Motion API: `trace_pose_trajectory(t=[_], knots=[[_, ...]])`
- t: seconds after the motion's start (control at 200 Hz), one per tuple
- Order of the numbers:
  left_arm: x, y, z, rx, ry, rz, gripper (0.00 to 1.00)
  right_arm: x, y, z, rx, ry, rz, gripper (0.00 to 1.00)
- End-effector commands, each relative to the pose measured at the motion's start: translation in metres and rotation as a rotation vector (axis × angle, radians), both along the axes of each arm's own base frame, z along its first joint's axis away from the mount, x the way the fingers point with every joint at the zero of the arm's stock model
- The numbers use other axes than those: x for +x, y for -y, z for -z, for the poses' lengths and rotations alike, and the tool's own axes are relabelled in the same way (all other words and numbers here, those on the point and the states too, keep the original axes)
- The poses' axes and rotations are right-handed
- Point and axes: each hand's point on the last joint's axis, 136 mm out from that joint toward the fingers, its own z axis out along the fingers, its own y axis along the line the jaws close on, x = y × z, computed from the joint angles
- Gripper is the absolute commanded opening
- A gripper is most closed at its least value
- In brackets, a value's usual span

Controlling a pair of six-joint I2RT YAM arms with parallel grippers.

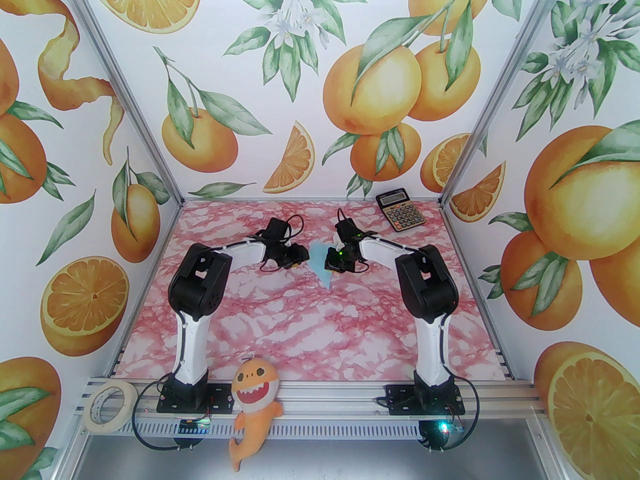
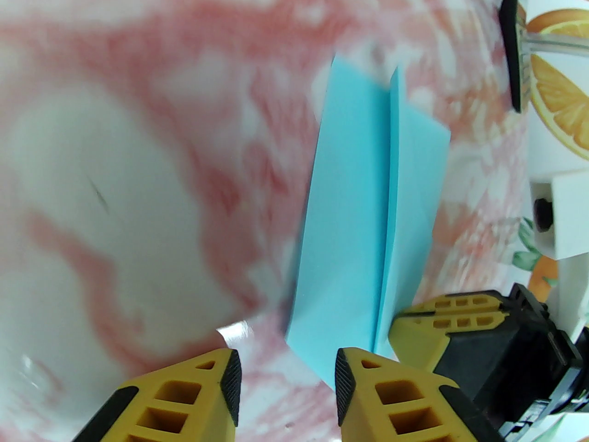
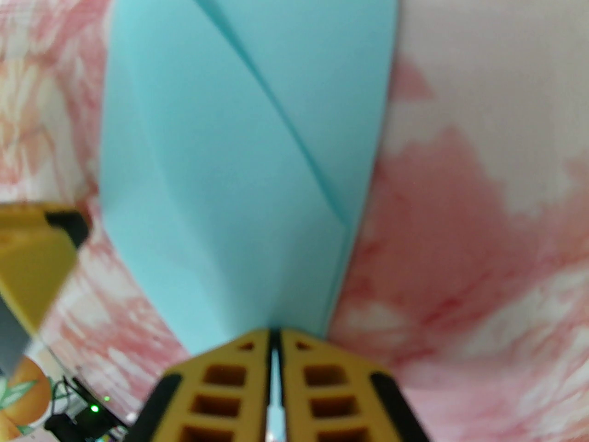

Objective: Fold a paper plane with a square sheet of paper (fold left side to right side)

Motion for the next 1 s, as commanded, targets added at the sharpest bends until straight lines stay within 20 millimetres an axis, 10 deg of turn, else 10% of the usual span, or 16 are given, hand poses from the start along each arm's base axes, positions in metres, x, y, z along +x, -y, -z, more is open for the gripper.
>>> trace_pose_trajectory(t=[0.0, 0.61, 0.996], knots=[[-0.001, 0.01, -0.024, -0.047, 0.041, -0.001, 0.47, -0.004, 0.011, 0.018, -0.067, -0.029, -0.001, 0.12], [0.016, 0.033, -0.015, -0.029, 0.042, 0.003, 0.5, -0.012, 0.01, 0.025, -0.044, -0.049, 0.008, 0.1], [0.02, 0.009, -0.016, 0.197, 0.042, -0.055, 0.5, -0.018, 0.008, 0.029, -0.044, -0.054, 0.012, 0.09]])
